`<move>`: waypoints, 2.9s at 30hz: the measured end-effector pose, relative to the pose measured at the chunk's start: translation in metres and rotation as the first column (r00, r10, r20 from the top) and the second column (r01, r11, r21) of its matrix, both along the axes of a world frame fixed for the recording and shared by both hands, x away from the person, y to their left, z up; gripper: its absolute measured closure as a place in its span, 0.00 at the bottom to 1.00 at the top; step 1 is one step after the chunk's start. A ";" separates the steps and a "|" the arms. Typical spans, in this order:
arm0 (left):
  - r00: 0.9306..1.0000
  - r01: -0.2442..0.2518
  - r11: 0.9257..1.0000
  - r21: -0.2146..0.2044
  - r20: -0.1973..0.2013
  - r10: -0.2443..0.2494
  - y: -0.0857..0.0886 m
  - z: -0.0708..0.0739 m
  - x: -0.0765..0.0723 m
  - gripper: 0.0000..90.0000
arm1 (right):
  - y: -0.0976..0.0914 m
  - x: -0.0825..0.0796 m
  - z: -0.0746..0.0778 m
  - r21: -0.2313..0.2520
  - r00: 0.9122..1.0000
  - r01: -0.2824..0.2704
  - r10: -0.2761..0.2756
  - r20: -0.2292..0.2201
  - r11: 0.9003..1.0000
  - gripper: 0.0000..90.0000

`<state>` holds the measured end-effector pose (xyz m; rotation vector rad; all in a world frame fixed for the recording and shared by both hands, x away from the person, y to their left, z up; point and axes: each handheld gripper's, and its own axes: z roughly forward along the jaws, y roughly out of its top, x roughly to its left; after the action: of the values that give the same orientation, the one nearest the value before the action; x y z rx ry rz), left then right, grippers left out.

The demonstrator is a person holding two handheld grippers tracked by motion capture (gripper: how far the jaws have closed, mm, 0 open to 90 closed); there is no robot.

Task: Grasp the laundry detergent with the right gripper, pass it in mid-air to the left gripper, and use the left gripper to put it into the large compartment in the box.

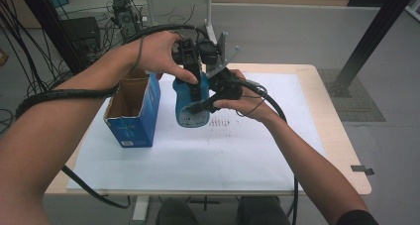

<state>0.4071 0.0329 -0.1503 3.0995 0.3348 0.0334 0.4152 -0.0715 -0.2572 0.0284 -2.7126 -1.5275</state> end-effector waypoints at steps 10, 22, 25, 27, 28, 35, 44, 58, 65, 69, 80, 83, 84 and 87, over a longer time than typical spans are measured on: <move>1.000 -0.003 1.000 0.013 -0.004 0.003 0.000 0.001 0.002 0.42 | -0.003 0.001 0.000 0.012 0.999 0.021 -0.020 -0.029 1.000 0.39; 0.995 -0.101 0.995 0.024 0.009 0.100 0.012 0.011 0.013 0.42 | -0.024 -0.001 -0.012 -0.066 0.985 0.150 -0.155 -0.078 0.986 0.04; 0.990 -0.139 0.990 0.029 0.028 0.138 0.017 0.014 0.017 0.42 | -0.035 -0.003 -0.017 -0.103 0.976 0.206 -0.212 -0.052 0.973 0.01; 0.986 -0.168 0.985 0.031 0.031 0.167 0.021 0.018 0.020 0.42 | -0.042 -0.005 -0.019 -0.123 0.968 0.242 -0.248 -0.039 0.963 0.00; 0.981 -0.190 0.981 0.024 0.032 0.189 0.023 0.020 0.022 0.42 | -0.046 -0.006 -0.019 -0.132 0.965 0.253 -0.259 -0.034 0.959 0.00; 0.942 -0.332 0.943 0.018 0.056 0.330 0.041 0.042 0.029 0.42 | -0.078 -0.012 -0.020 -0.213 0.945 0.316 -0.328 -0.019 0.924 0.00; 0.831 -0.549 0.835 -0.027 0.091 0.549 0.069 0.082 0.037 0.42 | -0.120 -0.020 -0.016 -0.287 0.909 0.402 -0.417 0.009 0.869 0.00; 0.583 -0.800 0.592 -0.103 0.100 0.806 0.115 0.134 0.050 0.42 | -0.167 -0.024 -0.003 -0.353 0.885 0.452 -0.461 0.063 0.819 0.00; 0.429 -0.891 0.438 -0.122 0.094 0.898 0.131 0.148 0.055 0.42 | -0.177 -0.026 0.006 -0.365 0.881 0.464 -0.464 0.091 0.808 0.00; 0.347 -0.927 0.355 -0.124 0.077 0.935 0.142 0.151 0.057 0.42 | -0.181 -0.028 0.010 -0.373 0.882 0.464 -0.459 0.107 0.804 0.00; 0.179 -0.968 0.184 -0.170 0.042 0.983 0.168 0.153 0.057 0.42 | -0.186 -0.030 0.017 -0.378 0.876 0.478 -0.461 0.140 0.793 0.00; 0.150 -0.974 0.152 -0.170 0.027 0.988 0.175 0.148 0.058 0.42 | -0.187 -0.032 0.018 -0.378 0.875 0.481 -0.462 0.146 0.791 0.00; 0.145 -0.975 0.147 -0.170 0.025 0.989 0.177 0.146 0.058 0.42 | -0.188 -0.032 0.019 -0.378 0.874 0.482 -0.462 0.148 0.791 0.00; 0.129 -0.977 0.132 -0.165 0.029 0.991 0.180 0.140 0.058 0.42 | -0.191 -0.033 0.020 -0.378 0.872 0.486 -0.466 0.151 0.788 0.00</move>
<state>0.4653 0.2131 -0.0099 2.0359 2.2175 0.2281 0.3824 -0.2624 -0.2373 -0.6922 -3.1820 -0.9845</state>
